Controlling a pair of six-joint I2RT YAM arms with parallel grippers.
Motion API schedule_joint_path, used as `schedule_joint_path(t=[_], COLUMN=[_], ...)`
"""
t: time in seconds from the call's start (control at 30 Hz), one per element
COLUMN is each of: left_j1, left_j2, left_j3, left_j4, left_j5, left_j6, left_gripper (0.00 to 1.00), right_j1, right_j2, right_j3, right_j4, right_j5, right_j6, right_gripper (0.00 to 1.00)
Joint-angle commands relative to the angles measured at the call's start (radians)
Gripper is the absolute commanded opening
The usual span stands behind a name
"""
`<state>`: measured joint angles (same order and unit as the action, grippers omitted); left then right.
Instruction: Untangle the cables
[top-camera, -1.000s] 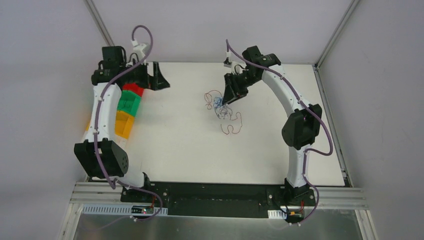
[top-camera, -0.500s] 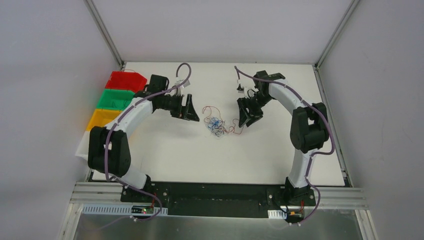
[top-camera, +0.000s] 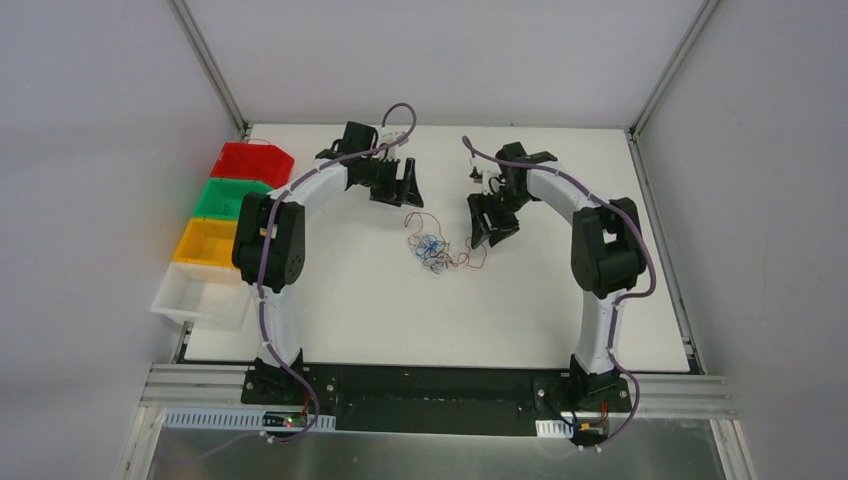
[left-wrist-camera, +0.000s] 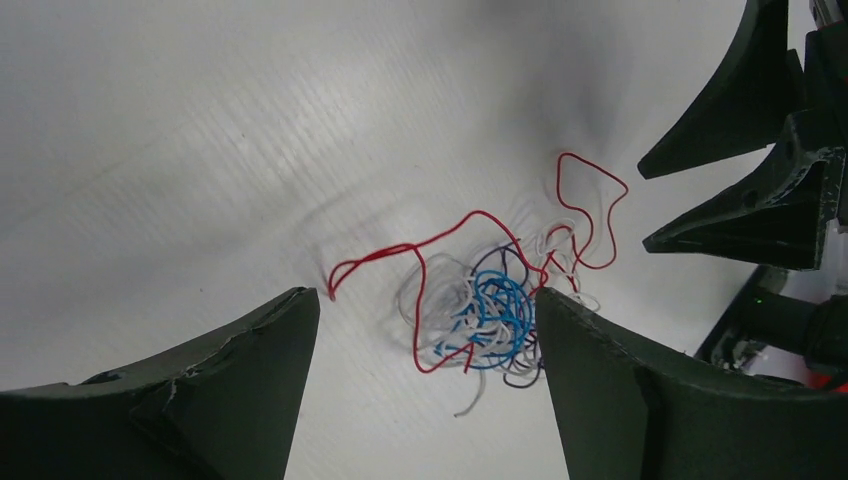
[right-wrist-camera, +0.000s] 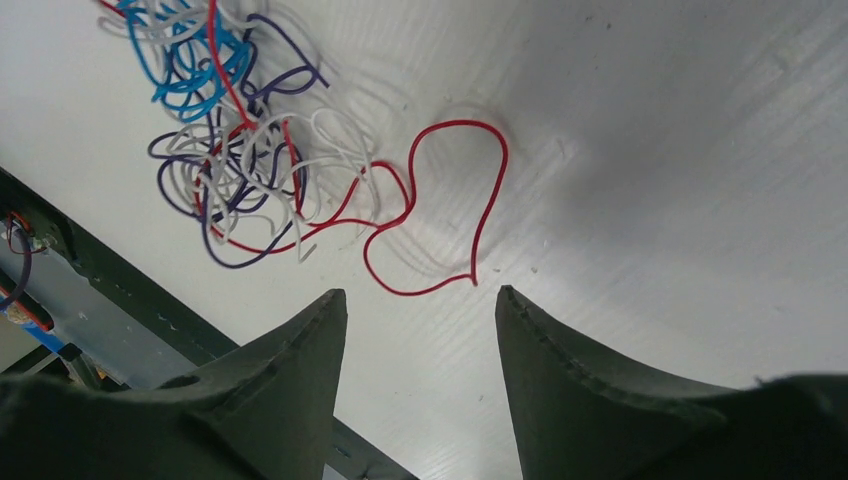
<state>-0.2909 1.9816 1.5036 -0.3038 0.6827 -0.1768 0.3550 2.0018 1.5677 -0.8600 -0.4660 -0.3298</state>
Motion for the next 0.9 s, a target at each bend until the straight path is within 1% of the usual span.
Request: schedule_joint_path(t=[0.0, 0.17, 0.3, 0.33, 0.37, 0.47, 0.57, 0.6, 0.73, 0.8, 0.87], left_j1=[-0.024, -0.038, -0.054, -0.058, -0.060, -0.061, -0.053, -0.046, 0.025, 0.087, 0.162], left_j2=[0.088, 0.124, 0.155, 0.163, 0.170, 0.184, 0.163, 0.145, -0.022, -0.117, -0.194], left_j3=[0.104, 0.086, 0.094, 0.100, 0.111, 0.138, 0.159, 0.166, 0.147, 0.123, 0.111], left_j4=[-0.065, -0.076, -0.078, -0.081, -0.084, -0.103, -0.126, -0.136, -0.144, -0.146, -0.154], left_j5=[-0.054, -0.001, 0.000, 0.001, 0.003, -0.006, -0.008, -0.007, 0.018, 0.023, 0.038], left_j6=[0.124, 0.207, 0.228, 0.229, 0.226, 0.218, 0.225, 0.220, 0.184, 0.181, 0.142], left_gripper=[0.81, 0.82, 0.80, 0.76, 0.69, 0.42, 0.06, 0.00, 0.00, 0.00, 0.00], right_j1=[-0.002, -0.001, 0.000, 0.000, -0.001, -0.010, -0.037, -0.049, -0.135, -0.197, -0.255], right_j2=[0.055, 0.103, 0.130, 0.134, 0.133, 0.113, 0.069, 0.046, -0.071, -0.146, -0.197], right_j3=[0.050, 0.049, 0.050, 0.049, 0.047, 0.039, 0.034, 0.034, 0.019, -0.007, -0.037], right_j4=[0.002, 0.001, 0.002, 0.002, 0.002, -0.008, -0.037, -0.055, -0.137, -0.163, -0.191], right_j5=[-0.010, -0.032, -0.042, -0.040, -0.036, -0.021, -0.019, -0.017, -0.006, 0.001, 0.022], right_j6=[0.018, 0.014, 0.011, 0.013, 0.011, -0.001, -0.019, -0.029, -0.072, -0.086, -0.109], right_gripper=[0.59, 0.56, 0.49, 0.45, 0.37, 0.20, 0.00, 0.00, 0.00, 0.00, 0.00])
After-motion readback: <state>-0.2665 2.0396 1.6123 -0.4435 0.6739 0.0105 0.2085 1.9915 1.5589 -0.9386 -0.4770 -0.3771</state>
